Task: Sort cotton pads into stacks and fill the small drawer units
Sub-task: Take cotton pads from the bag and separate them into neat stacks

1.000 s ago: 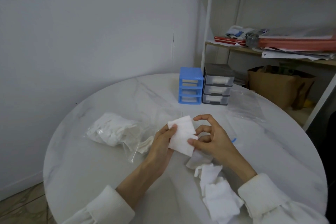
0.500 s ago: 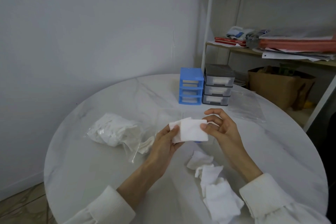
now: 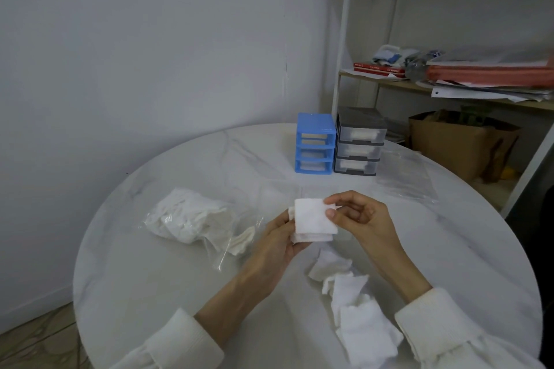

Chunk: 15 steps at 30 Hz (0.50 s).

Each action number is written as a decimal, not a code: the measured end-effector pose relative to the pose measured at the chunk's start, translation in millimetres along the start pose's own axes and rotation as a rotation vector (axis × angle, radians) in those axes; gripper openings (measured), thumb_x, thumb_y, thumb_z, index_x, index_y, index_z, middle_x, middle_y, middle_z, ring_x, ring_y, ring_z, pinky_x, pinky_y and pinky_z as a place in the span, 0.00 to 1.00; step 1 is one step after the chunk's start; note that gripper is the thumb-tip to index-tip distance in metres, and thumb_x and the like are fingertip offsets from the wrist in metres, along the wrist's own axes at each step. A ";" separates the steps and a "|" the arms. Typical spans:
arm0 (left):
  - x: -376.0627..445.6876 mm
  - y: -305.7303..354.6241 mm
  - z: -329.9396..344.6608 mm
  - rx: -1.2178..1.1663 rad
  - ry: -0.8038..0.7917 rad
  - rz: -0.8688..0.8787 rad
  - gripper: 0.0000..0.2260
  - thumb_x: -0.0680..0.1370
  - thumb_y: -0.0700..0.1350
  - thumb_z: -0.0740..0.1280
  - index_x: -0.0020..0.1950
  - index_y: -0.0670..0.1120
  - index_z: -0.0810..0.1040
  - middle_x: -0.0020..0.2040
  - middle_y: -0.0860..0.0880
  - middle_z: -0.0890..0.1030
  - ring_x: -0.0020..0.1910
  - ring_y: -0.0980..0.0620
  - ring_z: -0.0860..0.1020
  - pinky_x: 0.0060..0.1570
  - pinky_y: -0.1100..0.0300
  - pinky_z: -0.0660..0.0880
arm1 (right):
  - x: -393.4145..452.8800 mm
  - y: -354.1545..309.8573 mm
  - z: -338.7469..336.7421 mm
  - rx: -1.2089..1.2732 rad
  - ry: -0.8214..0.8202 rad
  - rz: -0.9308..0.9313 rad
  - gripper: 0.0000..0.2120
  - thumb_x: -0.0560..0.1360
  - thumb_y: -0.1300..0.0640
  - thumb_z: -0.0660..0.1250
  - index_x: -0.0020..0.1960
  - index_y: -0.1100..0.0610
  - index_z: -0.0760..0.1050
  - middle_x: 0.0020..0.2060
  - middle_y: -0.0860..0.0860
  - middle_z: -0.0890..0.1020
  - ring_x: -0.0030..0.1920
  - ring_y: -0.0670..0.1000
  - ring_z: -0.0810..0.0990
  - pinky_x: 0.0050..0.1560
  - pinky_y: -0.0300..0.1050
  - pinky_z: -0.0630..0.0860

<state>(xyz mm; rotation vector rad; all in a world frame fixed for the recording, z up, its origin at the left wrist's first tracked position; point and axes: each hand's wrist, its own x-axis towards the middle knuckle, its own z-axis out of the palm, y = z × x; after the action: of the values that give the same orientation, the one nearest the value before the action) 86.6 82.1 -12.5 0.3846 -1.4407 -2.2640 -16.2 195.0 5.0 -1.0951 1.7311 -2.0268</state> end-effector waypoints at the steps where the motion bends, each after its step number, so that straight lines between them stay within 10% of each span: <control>1: -0.5 0.3 0.3 -0.003 0.002 -0.002 0.13 0.81 0.35 0.54 0.54 0.45 0.77 0.48 0.49 0.84 0.48 0.53 0.82 0.45 0.63 0.79 | -0.1 0.1 0.2 -0.011 -0.002 0.001 0.09 0.70 0.71 0.69 0.42 0.59 0.79 0.39 0.49 0.82 0.36 0.43 0.78 0.40 0.32 0.76; 15: 0.2 1.6 0.4 -0.079 0.003 -0.029 0.16 0.83 0.46 0.52 0.55 0.43 0.78 0.49 0.48 0.84 0.50 0.52 0.82 0.48 0.60 0.80 | -1.7 9.0 -1.3 -0.288 -0.030 -0.084 0.10 0.68 0.67 0.73 0.43 0.53 0.80 0.45 0.50 0.82 0.38 0.44 0.78 0.44 0.35 0.76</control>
<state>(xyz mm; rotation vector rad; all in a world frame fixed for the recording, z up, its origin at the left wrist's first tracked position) 86.5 81.7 -10.8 0.3859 -1.3480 -2.3339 -18.2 194.7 -3.9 -1.2958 2.0398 -1.8343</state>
